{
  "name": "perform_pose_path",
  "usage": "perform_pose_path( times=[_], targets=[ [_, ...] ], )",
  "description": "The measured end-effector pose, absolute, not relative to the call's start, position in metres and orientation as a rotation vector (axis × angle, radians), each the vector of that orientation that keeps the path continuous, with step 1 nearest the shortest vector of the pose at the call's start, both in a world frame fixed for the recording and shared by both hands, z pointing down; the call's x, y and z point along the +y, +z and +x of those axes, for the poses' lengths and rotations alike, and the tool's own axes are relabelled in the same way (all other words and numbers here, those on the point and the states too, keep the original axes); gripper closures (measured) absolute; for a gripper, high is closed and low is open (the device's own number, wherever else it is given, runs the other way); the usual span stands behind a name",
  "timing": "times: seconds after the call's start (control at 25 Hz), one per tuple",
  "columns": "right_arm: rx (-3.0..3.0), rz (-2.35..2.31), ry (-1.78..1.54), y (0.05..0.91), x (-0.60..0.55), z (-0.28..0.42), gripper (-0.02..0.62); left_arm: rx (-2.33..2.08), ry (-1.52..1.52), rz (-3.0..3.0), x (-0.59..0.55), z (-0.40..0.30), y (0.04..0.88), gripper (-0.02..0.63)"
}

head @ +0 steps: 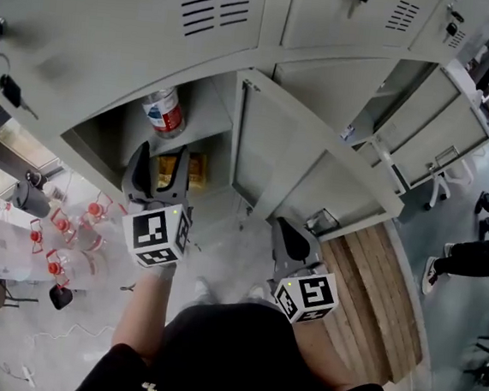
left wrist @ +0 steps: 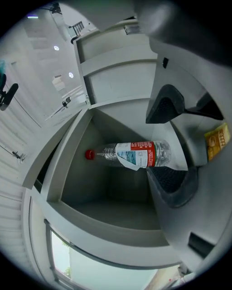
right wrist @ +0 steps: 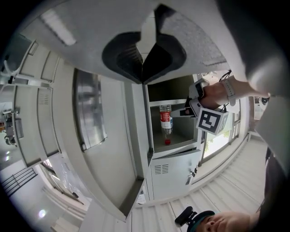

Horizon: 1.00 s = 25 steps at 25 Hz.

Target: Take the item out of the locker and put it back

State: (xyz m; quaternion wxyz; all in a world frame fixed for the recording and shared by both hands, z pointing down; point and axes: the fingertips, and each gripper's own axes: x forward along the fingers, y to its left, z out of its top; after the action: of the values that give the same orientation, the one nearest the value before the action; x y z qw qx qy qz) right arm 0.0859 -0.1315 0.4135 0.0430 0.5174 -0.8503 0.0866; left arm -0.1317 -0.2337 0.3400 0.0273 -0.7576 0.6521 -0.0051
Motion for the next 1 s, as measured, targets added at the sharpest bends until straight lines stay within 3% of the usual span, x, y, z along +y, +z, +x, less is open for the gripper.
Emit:
perform_pose_path(
  times=[0.32, 1.0],
  targets=[
    [-2.544, 1.657, 0.255, 0.413, -0.131, 0.091, 0.595, 2.013, -0.095, -2.303, -0.265, -0.134, 0.341, 0.268],
    [-2.512, 1.695, 0.254, 0.411, -0.131, 0.096, 0.595, 2.103, -0.244, -2.224, -0.298, -0.139, 0.349, 0.264]
  ],
)
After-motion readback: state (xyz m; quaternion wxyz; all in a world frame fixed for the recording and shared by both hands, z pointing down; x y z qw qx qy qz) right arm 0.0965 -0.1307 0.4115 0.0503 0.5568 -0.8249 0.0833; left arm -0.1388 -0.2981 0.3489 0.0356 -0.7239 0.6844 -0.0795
